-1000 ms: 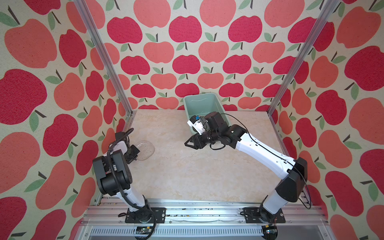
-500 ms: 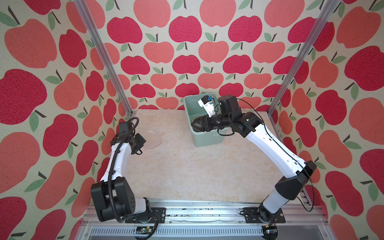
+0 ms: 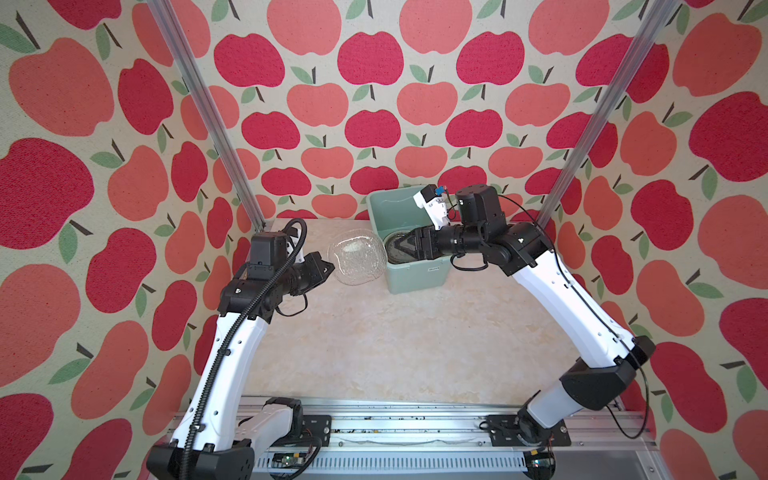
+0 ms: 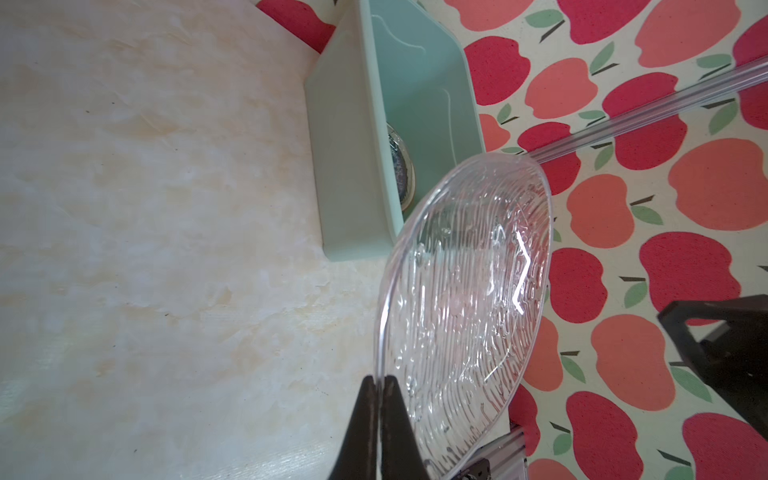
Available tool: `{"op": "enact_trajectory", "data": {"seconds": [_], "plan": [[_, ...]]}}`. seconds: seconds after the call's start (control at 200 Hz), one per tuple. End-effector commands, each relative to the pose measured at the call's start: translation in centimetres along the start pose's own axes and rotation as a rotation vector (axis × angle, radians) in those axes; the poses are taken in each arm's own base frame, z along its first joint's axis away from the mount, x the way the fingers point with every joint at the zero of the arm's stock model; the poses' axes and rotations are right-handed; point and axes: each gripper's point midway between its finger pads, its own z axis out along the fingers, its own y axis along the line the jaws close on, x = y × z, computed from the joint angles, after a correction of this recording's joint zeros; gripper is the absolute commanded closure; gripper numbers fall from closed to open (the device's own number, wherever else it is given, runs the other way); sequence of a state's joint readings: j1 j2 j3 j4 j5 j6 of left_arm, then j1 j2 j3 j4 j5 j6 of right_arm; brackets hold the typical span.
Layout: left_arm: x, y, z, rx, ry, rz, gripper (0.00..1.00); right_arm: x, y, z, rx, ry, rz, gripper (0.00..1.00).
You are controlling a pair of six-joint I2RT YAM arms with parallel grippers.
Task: Place the plates into the plastic bin on the countertop
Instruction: 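Tilt the small clear dish up with the left gripper while the right grips its rim, then carry the small clear dish toward the bin with the right gripper while the left releases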
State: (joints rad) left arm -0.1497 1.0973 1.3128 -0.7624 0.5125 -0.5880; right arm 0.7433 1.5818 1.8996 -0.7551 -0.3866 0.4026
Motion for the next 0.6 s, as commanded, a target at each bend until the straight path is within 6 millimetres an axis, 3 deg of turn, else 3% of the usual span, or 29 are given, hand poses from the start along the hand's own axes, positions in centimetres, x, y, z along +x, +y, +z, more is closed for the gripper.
{"op": "enact_trajectory", "data": {"seconds": [0.0, 0.35, 0.595], "plan": [[0.8, -3.2, -0.9, 0.093, 0.036, 0.028, 1.0, 0.7, 0.3, -0.1, -0.03, 0.013, 0.055, 0.38], [1.4, -5.8, -0.7, 0.152, 0.04, 0.075, 1.0, 2.6, -1.2, 1.4, -0.007, 0.066, 0.124, 0.43], [1.4, -5.8, -0.3, 0.141, 0.038, 0.072, 1.0, 2.9, -1.7, 1.8, 0.005, 0.075, 0.153, 0.7]]}}
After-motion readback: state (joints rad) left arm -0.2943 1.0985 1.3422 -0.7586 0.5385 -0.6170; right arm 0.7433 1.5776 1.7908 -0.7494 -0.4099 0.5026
